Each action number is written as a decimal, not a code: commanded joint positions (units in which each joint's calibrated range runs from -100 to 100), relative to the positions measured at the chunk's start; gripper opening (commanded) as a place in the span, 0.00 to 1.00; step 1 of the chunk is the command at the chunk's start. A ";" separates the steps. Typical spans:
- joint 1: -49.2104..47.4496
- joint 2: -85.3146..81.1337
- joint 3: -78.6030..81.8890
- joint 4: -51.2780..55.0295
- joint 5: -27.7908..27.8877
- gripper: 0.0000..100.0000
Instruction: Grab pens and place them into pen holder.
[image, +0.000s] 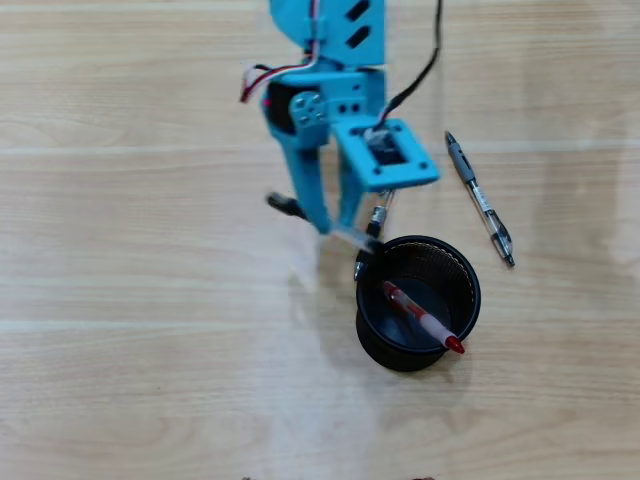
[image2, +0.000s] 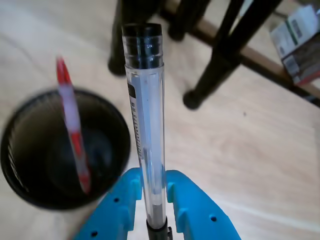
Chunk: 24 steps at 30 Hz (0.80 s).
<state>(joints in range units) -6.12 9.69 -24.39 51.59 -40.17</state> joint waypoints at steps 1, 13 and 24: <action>-3.64 -2.17 0.53 -19.49 -8.34 0.02; -8.72 2.65 9.32 -32.13 -13.00 0.02; -9.61 3.33 19.91 -32.21 -12.63 0.03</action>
<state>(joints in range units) -15.75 14.26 -5.09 20.76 -53.05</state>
